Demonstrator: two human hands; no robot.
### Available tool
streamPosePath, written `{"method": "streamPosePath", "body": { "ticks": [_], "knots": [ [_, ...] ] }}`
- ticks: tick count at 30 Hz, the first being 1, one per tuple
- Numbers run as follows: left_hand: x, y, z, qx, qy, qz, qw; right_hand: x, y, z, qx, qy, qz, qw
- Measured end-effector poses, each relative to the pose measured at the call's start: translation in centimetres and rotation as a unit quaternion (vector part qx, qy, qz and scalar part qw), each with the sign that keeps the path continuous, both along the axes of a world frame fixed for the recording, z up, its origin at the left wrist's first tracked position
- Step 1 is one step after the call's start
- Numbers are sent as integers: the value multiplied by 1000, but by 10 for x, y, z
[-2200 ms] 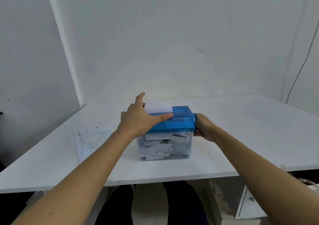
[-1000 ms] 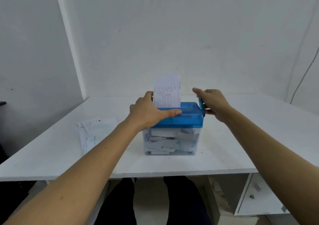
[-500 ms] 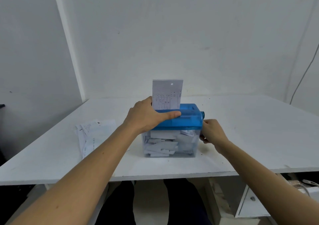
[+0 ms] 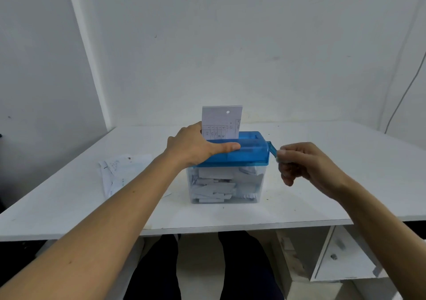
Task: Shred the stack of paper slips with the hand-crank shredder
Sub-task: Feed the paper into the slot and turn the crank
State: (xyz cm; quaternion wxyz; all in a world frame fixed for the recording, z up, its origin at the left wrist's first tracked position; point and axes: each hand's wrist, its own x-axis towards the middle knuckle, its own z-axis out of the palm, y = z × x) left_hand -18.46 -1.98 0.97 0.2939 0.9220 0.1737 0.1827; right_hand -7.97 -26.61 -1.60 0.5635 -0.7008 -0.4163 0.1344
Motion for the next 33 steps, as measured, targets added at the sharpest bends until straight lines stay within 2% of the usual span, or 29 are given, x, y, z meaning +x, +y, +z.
{"method": "streamPosePath", "body": {
  "ticks": [2, 4, 7, 14, 21, 27, 30, 33],
  "knots": [
    [-1, 0, 0, -7, -3, -1, 1000, 1, 7, 0, 59, -10, -25, 998],
    [-1, -2, 1, -13, -6, -11, 1000, 1, 21, 3, 141, -23, -93, 985],
    [-3, -1, 0, -37, -22, -28, 999, 8, 45, 18, 183, -25, -190, 964],
    [0, 1, -1, -27, -24, -30, 999, 49, 69, 40, 104, -62, -251, 960],
    [0, 5, -5, -34, -41, -35, 998, 80, 91, 15, -59, 3, -251, 966],
    [2, 4, -4, 17, -33, -7, 999, 63, 81, -23, -165, 43, -232, 958],
    [2, 2, -3, 52, -8, 15, 999, 47, 70, -37, -177, 71, -219, 957],
    [0, -1, 4, 38, 26, 21, 999, 36, 60, -42, -166, 97, -230, 954]
  ]
}}
